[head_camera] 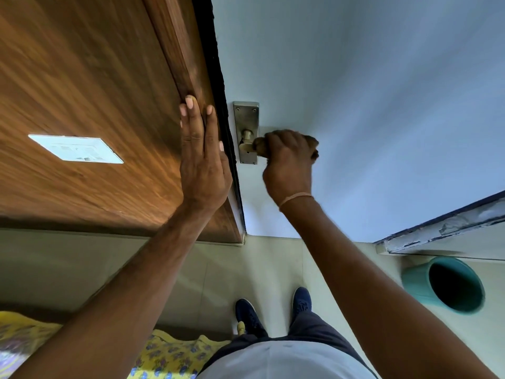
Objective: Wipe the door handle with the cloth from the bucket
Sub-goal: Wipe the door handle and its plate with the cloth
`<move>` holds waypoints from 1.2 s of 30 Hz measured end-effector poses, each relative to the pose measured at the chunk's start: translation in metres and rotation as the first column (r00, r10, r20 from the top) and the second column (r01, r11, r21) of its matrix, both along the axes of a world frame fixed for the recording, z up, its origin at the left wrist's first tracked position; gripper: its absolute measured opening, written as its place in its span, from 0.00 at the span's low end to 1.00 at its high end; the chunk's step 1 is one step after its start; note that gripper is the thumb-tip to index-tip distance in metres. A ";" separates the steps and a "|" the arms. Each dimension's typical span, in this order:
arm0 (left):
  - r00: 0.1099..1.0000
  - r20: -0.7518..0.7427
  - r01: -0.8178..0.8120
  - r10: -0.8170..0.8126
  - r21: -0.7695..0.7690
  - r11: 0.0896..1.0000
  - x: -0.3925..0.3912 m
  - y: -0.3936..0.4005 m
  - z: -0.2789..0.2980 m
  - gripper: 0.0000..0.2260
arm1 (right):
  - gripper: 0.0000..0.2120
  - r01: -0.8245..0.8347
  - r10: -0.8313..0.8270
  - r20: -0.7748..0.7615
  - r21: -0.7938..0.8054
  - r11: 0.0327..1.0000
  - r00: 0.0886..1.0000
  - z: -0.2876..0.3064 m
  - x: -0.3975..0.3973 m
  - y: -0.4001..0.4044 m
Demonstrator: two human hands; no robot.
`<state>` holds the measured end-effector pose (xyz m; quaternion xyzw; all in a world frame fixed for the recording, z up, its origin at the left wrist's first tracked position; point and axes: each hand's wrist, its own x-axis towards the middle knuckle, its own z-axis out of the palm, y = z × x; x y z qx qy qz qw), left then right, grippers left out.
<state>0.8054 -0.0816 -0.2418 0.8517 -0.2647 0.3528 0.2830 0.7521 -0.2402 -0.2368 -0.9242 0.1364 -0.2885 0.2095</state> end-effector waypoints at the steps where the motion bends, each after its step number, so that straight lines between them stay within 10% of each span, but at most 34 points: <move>1: 1.000 0.001 -0.003 0.003 0.008 1.000 -0.001 0.002 0.001 0.23 | 0.20 -0.022 0.020 -0.032 -0.071 0.997 0.999 0.002 0.003 0.012; 11: 0.998 -0.035 0.047 -0.046 0.017 0.999 -0.005 0.008 0.008 0.27 | 0.34 -0.009 -0.045 -0.186 -0.277 0.961 0.981 0.003 -0.032 0.002; 36: 0.999 -0.001 0.038 -0.038 0.032 0.999 -0.005 0.010 0.011 0.28 | 0.16 -0.085 0.107 0.044 -0.349 0.933 0.993 -0.013 -0.012 -0.022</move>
